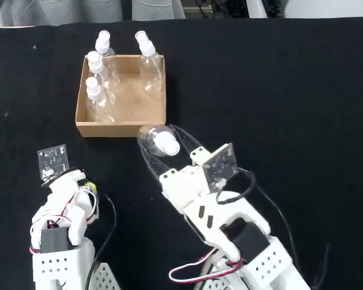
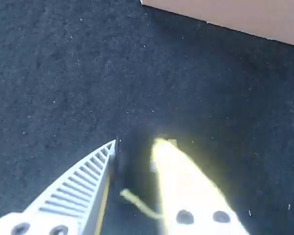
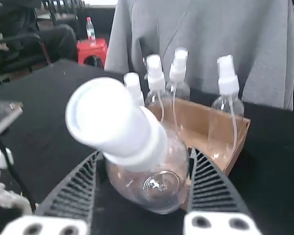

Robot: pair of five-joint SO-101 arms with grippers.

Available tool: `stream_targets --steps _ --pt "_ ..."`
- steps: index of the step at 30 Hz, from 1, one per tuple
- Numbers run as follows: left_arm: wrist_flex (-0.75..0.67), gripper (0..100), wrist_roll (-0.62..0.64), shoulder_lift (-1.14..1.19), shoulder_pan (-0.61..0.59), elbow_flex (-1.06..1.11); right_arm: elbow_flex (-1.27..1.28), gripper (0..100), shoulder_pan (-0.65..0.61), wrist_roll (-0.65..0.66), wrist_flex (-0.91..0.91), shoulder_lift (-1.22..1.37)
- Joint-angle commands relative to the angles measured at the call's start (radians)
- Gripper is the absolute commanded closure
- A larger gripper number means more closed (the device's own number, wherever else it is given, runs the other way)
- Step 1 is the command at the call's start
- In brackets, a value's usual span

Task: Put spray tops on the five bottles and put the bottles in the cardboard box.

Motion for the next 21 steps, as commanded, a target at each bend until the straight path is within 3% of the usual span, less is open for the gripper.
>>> stream_targets --steps 1,7,21 --pt "-0.005 96 -0.011 -0.014 0.013 0.025 -0.137 87.4 0.021 0.025 0.012 -0.012" --pt "-0.003 97 -0.009 -0.014 0.013 0.025 -0.226 87.4 0.021 0.060 0.011 0.090" --pt "0.006 97 -0.009 -0.012 0.005 0.025 -0.611 87.4 0.023 0.054 0.006 0.699"
